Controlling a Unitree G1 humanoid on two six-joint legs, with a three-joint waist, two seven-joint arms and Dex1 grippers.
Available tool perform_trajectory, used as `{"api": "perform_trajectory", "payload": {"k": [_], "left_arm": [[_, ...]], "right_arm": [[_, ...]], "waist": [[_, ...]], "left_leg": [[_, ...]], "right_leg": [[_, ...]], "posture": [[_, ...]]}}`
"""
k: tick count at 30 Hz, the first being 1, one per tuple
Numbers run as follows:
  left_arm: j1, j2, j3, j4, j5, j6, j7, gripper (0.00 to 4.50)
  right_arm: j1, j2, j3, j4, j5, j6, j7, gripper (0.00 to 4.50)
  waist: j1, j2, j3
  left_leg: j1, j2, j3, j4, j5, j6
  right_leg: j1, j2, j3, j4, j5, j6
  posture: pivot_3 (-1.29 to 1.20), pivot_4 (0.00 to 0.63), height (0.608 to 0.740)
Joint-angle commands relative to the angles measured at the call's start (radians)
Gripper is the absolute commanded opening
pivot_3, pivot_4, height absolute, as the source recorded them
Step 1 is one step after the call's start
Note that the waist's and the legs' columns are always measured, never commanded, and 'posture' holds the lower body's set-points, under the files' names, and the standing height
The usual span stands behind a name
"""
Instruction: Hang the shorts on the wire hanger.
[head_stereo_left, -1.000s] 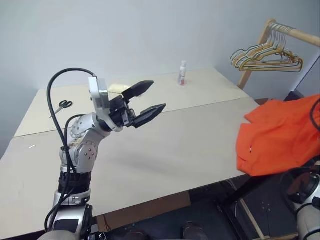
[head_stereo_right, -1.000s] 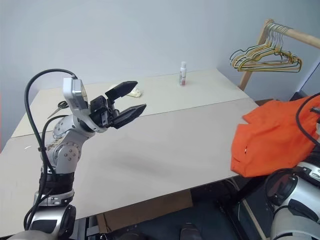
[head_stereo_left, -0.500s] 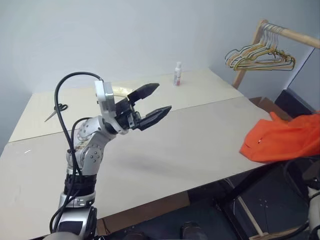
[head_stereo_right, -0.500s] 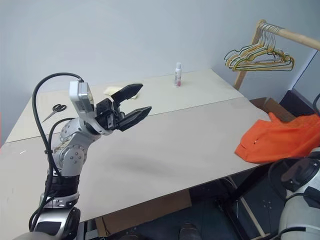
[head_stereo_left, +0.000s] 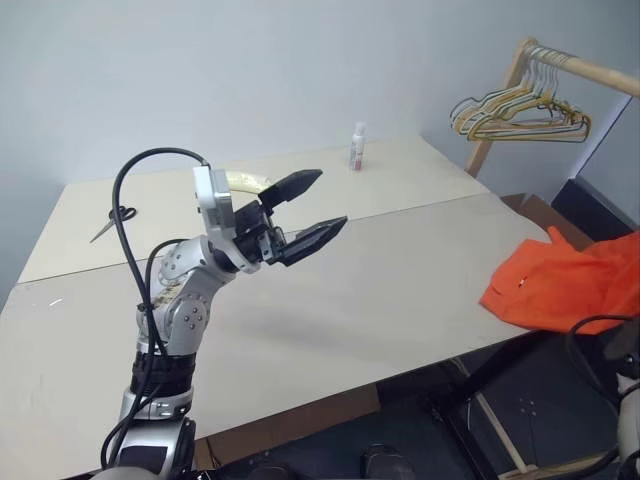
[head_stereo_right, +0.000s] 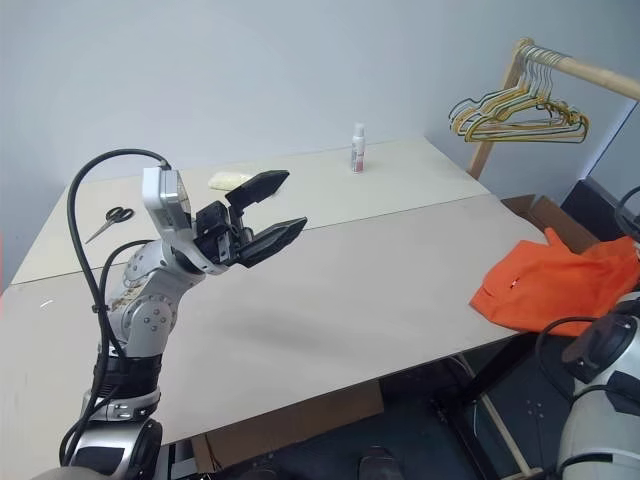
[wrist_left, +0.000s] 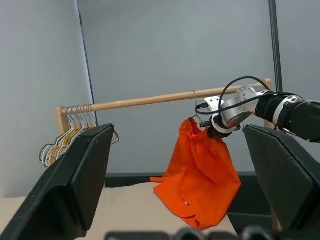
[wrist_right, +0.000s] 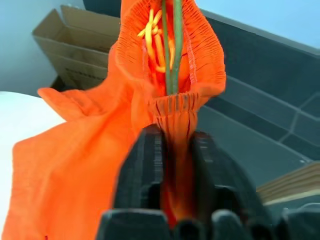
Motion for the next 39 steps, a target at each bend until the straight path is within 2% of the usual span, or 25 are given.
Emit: {"api": "perform_trajectory", "payload": {"k": [1, 7, 11, 16, 22, 26, 30, 34, 39], "left_arm": [[-0.009, 0.000, 0.006, -0.043, -0.004, -0.019, 0.004, 4.50], [-0.012, 0.004, 0.007, -0.043, -0.001, -0.014, 0.009, 4.50], [-0.011, 0.010, 0.004, -0.044, 0.006, -0.008, 0.019, 4.50], [-0.010, 0.042, -0.002, -0.049, 0.043, 0.016, 0.061, 4.50], [0.009, 0.150, 0.048, -0.033, 0.069, 0.068, 0.089, 4.50], [0.076, 0.234, 0.103, -0.045, 0.077, 0.075, 0.079, 4.50], [0.166, 0.310, 0.139, -0.070, 0.096, 0.080, 0.079, 4.50], [0.259, 0.370, 0.172, -0.103, 0.104, 0.104, 0.084, 4.50], [0.376, 0.406, 0.213, -0.150, 0.127, 0.101, 0.100, 4.50]], "right_arm": [[0.001, 0.001, 0.027, -0.071, -0.012, -0.010, -0.033, 2.39], [0.027, 0.014, 0.132, -0.154, -0.088, -0.030, -0.075, 4.48], [0.033, 0.020, 0.188, -0.196, -0.132, -0.049, -0.101, 4.48], [0.086, 0.013, 0.379, -0.282, -0.307, -0.274, -0.168, 4.48], [0.091, 0.029, 0.516, -0.303, -0.364, -0.534, -0.026, 4.48], [0.110, 0.058, 0.598, -0.346, -0.384, -0.660, 0.104, 4.48], [0.228, 0.095, 0.588, -0.581, -0.190, -0.692, 0.473, 4.48], [0.393, 0.053, 0.585, -0.826, -0.015, -0.641, 0.819, 4.48], [0.524, 0.005, 0.636, -0.919, -0.004, -0.708, 1.039, 4.48]], "waist": [[0.001, 0.000, 0.000], [0.001, 0.001, 0.000], [0.001, 0.002, 0.000], [0.000, 0.003, 0.000], [-0.002, 0.003, 0.000], [0.000, 0.003, 0.000], [0.021, 0.003, 0.001], [0.061, 0.003, 0.001], [0.118, 0.003, 0.002]], "left_leg": [[0.000, 0.000, 0.000, 0.000, 0.000, 0.000], [0.000, 0.000, 0.000, 0.000, 0.001, -0.001], [0.000, 0.000, 0.000, 0.000, 0.001, -0.001], [0.000, 0.000, 0.000, 0.000, 0.002, -0.003], [0.001, 0.000, 0.001, 0.000, 0.003, -0.005], [0.001, 0.001, 0.000, -0.001, 0.003, -0.005], [0.001, 0.001, -0.002, -0.002, 0.003, -0.006], [-0.001, 0.001, -0.006, -0.002, 0.004, -0.007], [-0.007, 0.000, -0.010, -0.002, 0.004, -0.008]], "right_leg": [[0.000, 0.000, 0.000, 0.000, 0.000, 0.000], [0.000, 0.000, 0.000, -0.001, 0.000, 0.000], [0.000, 0.000, 0.000, -0.001, 0.000, 0.001], [-0.001, 0.000, 0.000, 0.000, 0.000, 0.001], [-0.001, 0.001, 0.000, 0.000, 0.001, 0.002], [-0.002, 0.002, 0.000, 0.001, 0.001, 0.002], [-0.002, 0.002, -0.002, 0.002, 0.001, 0.002], [-0.004, 0.001, -0.006, 0.005, 0.001, 0.003], [-0.007, -0.001, -0.012, 0.003, 0.001, 0.002]], "posture": [[-0.01, 0.000, 0.740], [0.00, 0.000, 0.740], [0.00, 0.000, 0.740], [0.01, 0.000, 0.740], [0.05, 0.000, 0.740], [0.09, 0.000, 0.740], [0.16, 0.000, 0.740], [0.20, 0.000, 0.740], [0.24, 0.000, 0.740]]}}
